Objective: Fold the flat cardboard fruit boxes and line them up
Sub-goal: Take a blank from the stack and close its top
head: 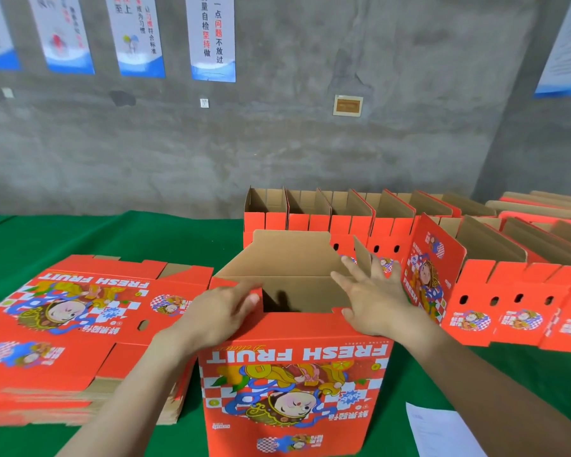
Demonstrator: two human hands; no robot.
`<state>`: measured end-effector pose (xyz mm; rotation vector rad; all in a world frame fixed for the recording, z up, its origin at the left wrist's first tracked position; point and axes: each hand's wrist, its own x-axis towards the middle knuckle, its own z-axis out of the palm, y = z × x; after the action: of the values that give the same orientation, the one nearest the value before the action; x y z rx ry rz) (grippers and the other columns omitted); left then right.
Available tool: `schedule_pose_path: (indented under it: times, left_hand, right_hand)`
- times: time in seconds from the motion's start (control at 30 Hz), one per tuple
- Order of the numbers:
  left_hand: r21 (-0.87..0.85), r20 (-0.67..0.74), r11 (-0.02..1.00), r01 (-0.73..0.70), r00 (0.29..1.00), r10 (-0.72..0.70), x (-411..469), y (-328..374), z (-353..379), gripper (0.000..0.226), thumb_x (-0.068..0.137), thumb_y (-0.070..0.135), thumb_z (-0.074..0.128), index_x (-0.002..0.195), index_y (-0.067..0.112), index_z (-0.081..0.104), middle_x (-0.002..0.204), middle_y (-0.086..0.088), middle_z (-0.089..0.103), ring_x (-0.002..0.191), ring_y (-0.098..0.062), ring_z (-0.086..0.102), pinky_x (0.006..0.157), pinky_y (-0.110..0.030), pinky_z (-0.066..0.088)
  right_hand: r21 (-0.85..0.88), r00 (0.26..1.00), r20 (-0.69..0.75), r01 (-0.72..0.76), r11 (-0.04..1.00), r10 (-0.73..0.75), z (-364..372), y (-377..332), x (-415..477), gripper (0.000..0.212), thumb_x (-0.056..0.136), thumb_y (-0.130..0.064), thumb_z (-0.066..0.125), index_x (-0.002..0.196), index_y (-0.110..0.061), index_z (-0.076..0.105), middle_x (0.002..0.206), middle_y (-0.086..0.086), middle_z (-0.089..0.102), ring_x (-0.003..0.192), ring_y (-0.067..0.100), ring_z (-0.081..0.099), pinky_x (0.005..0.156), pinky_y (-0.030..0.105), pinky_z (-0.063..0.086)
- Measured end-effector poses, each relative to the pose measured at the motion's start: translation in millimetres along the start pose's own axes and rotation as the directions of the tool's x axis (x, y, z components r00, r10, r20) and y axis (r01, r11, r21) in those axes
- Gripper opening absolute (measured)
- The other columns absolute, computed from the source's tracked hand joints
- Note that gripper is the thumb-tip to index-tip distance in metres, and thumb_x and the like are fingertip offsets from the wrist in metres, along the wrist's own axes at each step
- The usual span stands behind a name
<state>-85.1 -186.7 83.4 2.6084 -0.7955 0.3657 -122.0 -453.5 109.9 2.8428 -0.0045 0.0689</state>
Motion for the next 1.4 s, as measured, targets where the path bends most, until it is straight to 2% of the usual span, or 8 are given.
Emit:
schedule_pose_path:
  times: [0.23, 0.33, 0.43, 0.5, 0.57, 1.1, 1.23, 1.4]
  left_hand:
    - [0.213, -0.045, 0.952, 0.218, 0.976, -0.213, 34, -5, 6, 0.072, 0.088, 0.018, 0.053, 0.147, 0.042, 0.021, 0.153, -0.008, 0.009, 0.14, -0.031, 0.011, 0.112, -0.048, 0.02]
    - [0.004, 0.062, 0.983, 0.182, 0.981, -0.181, 37, -13, 8, 0.079, 0.085, 0.004, 0.052, 0.15, 0.034, 0.018, 0.159, -0.003, -0.003, 0.146, -0.028, 0.008, 0.115, -0.045, 0.022]
    - [-0.094, 0.055, 0.984, 0.149, 0.988, -0.145, 37, -15, 4, 0.079, 0.082, -0.002, 0.055, 0.15, 0.026, 0.023, 0.156, -0.006, 0.013, 0.138, -0.03, 0.026, 0.113, -0.039, 0.027]
    - [-0.128, 0.036, 0.983, 0.131, 0.991, -0.128, 36, -15, 4, 0.079, 0.081, -0.005, 0.057, 0.149, 0.023, 0.028, 0.15, -0.008, 0.022, 0.13, -0.031, 0.036, 0.112, -0.036, 0.027]
    - [-0.179, 0.006, 0.978, 0.108, 0.994, -0.109, 34, -16, 4, 0.078, 0.079, -0.008, 0.059, 0.147, 0.021, 0.033, 0.145, -0.009, 0.028, 0.123, -0.031, 0.042, 0.11, -0.037, 0.03]
    - [-0.357, -0.149, 0.929, 0.099, 0.976, -0.161, 27, -10, -2, 0.041, 0.074, -0.014, 0.052, 0.065, 0.026, 0.059, 0.075, 0.005, 0.064, 0.074, -0.012, 0.061, 0.069, -0.01, 0.041]
    - [-0.245, 0.013, 0.95, 0.193, 0.981, -0.196, 30, -11, 0, 0.018, 0.081, 0.03, 0.072, 0.07, 0.022, 0.059, 0.09, 0.001, 0.054, 0.087, -0.018, 0.054, 0.073, -0.027, 0.039]
    - [-0.24, 0.158, 0.932, 0.27, 0.959, -0.237, 33, -11, 0, 0.045, 0.072, 0.045, 0.077, 0.107, 0.026, 0.055, 0.106, 0.006, 0.058, 0.094, -0.01, 0.055, 0.073, -0.017, 0.039]
  right_hand:
    - [0.099, 0.987, -0.148, 0.069, 0.993, -0.053, 9, 3, -10, 0.065, 0.095, -0.042, 0.044, 0.151, -0.032, 0.014, 0.16, 0.001, -0.01, 0.145, 0.035, -0.013, 0.11, 0.061, -0.012]
    - [0.247, 0.924, -0.34, 0.269, 0.931, -0.176, 18, 5, -16, 0.058, 0.095, -0.029, 0.053, 0.148, -0.032, 0.028, 0.16, -0.006, 0.003, 0.148, 0.021, -0.005, 0.114, 0.046, -0.017]
    - [0.31, 0.78, -0.569, 0.496, 0.811, -0.26, 22, 4, -23, 0.039, 0.085, -0.003, 0.066, 0.12, -0.019, 0.06, 0.133, -0.003, 0.057, 0.126, 0.02, 0.051, 0.116, 0.046, 0.026]
    - [0.374, 0.748, -0.627, 0.535, 0.758, -0.218, 23, 1, -27, 0.024, 0.083, 0.001, 0.064, 0.096, -0.018, 0.057, 0.101, -0.005, 0.061, 0.08, 0.022, 0.064, 0.078, 0.046, 0.055]
    - [0.461, 0.769, -0.627, 0.494, 0.737, -0.123, 26, 1, -27, 0.02, 0.086, -0.003, 0.061, 0.086, -0.019, 0.048, 0.091, -0.009, 0.048, 0.064, 0.02, 0.054, 0.059, 0.044, 0.05]
    - [0.927, 0.917, -0.312, 0.237, 0.29, 0.248, 28, 6, -25, 0.01, 0.087, 0.007, 0.059, 0.085, -0.003, 0.059, 0.08, 0.009, 0.07, 0.069, 0.001, 0.066, 0.064, 0.009, 0.046]
    - [0.965, 0.937, -0.21, 0.154, 0.211, 0.279, 23, 9, -25, 0.012, 0.088, -0.003, 0.061, 0.083, -0.013, 0.061, 0.072, -0.001, 0.072, 0.07, 0.017, 0.068, 0.065, 0.04, 0.05]
    - [0.796, 0.943, -0.299, 0.161, 0.584, 0.148, 16, 6, -10, 0.014, 0.087, -0.022, 0.066, 0.099, -0.024, 0.06, 0.109, -0.01, 0.059, 0.11, 0.014, 0.053, 0.097, 0.032, 0.041]
